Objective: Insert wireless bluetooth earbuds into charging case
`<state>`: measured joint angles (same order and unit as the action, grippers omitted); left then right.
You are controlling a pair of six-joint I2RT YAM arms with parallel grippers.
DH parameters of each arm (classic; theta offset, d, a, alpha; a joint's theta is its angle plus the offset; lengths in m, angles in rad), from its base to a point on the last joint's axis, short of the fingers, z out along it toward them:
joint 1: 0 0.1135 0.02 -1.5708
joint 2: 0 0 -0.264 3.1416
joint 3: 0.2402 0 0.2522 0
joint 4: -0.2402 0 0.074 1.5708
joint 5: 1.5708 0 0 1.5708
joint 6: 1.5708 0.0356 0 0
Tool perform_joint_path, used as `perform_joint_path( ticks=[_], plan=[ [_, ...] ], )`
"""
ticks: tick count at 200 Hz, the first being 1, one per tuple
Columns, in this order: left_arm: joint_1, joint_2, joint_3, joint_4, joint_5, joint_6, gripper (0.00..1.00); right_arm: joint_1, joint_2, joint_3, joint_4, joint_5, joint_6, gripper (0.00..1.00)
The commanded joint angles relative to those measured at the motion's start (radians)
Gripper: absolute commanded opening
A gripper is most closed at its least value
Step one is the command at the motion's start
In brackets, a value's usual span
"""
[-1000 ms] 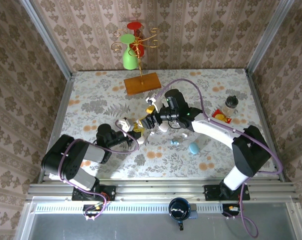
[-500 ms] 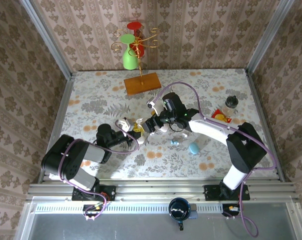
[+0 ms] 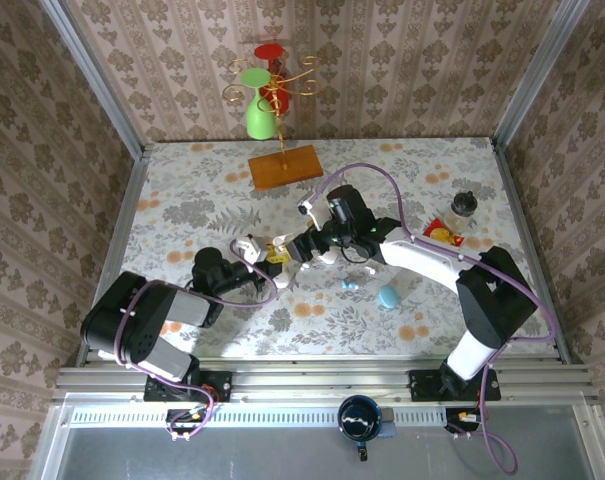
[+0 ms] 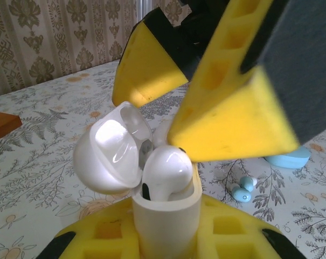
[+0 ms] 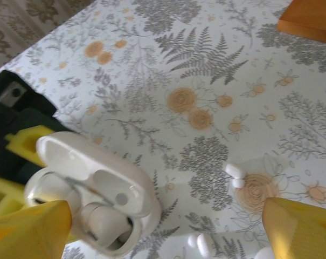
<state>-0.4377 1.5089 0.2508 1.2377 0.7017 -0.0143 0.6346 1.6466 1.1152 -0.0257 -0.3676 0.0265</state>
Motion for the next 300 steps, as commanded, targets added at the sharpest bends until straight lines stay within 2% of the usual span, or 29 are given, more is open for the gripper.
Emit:
perform_joint_path(
  ticks=[1, 24, 42, 76, 96, 105, 151, 210, 234, 252, 270, 300],
  plan=[
    [-0.001, -0.034, -0.003, 0.049, -0.018, 0.012, 0.00, -0.004, -0.052, 0.025, -0.012, -0.080, 0.042, 0.91],
    [-0.005, -0.049, -0.017, 0.047, -0.026, 0.055, 0.00, -0.003, -0.003, 0.125, -0.102, -0.026, 0.149, 0.88],
    [-0.009, -0.052, -0.022, 0.047, -0.041, 0.074, 0.00, -0.003, 0.087, 0.259, -0.278, 0.014, 0.200, 0.86],
    [-0.009, -0.047, -0.025, 0.048, -0.051, 0.085, 0.00, 0.008, 0.191, 0.396, -0.393, 0.006, 0.203, 0.86],
    [-0.009, -0.056, -0.031, 0.047, -0.051, 0.092, 0.00, 0.008, 0.238, 0.480, -0.519, 0.037, 0.182, 0.86],
    [-0.010, -0.059, -0.033, 0.046, -0.087, 0.094, 0.00, 0.008, 0.250, 0.502, -0.573, 0.049, 0.167, 0.85],
    [-0.010, -0.068, -0.036, 0.047, -0.096, 0.083, 0.00, -0.004, 0.197, 0.447, -0.655, 0.028, 0.069, 0.77],
    [-0.009, -0.058, -0.023, 0.046, -0.065, 0.050, 0.00, -0.036, 0.056, 0.315, -0.569, -0.075, -0.003, 0.75],
    [-0.008, -0.064, -0.018, 0.047, 0.008, 0.043, 0.00, -0.037, -0.039, 0.241, -0.517, -0.139, -0.169, 0.76],
    [-0.006, -0.078, -0.018, 0.045, 0.085, 0.053, 0.00, -0.020, -0.117, 0.176, -0.517, -0.160, -0.393, 0.80],
    [-0.003, -0.085, -0.011, 0.039, 0.143, 0.051, 0.00, -0.014, -0.191, 0.076, -0.415, -0.161, -0.620, 0.81],
    [0.001, -0.090, -0.012, 0.037, 0.160, 0.058, 0.00, -0.001, -0.181, 0.136, -0.490, -0.133, -0.795, 0.81]
  ],
)
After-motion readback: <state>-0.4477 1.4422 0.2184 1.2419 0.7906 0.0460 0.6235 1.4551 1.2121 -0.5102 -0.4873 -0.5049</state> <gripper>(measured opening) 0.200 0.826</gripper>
